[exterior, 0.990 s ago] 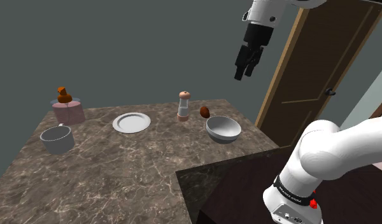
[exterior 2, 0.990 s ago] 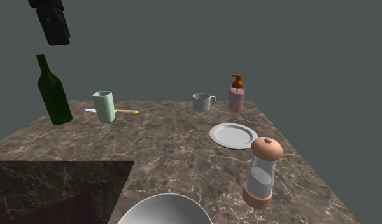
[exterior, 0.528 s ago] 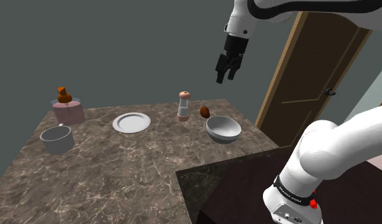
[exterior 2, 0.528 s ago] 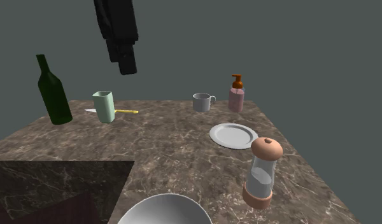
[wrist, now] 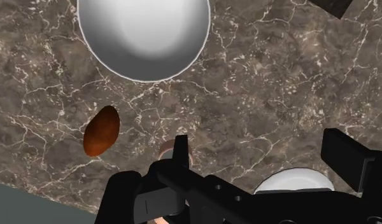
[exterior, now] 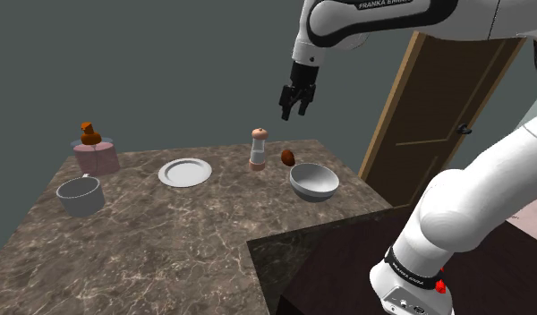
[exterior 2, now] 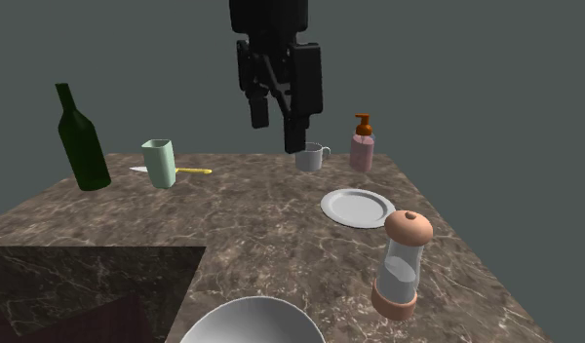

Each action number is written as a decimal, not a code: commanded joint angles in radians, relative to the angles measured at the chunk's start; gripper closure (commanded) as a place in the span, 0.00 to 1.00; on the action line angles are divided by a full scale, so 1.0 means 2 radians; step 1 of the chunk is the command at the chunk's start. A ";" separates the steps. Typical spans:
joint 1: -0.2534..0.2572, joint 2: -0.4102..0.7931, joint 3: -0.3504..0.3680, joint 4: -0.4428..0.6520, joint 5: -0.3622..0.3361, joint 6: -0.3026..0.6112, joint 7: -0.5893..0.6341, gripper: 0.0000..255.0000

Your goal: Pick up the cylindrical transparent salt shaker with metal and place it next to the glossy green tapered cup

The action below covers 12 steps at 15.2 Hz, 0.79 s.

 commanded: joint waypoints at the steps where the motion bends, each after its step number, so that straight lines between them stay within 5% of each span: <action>1: -0.002 0.034 -0.004 0.013 -0.001 0.022 -0.004 0.00; 12: -0.016 0.236 -0.021 0.158 0.004 0.079 -0.028 0.00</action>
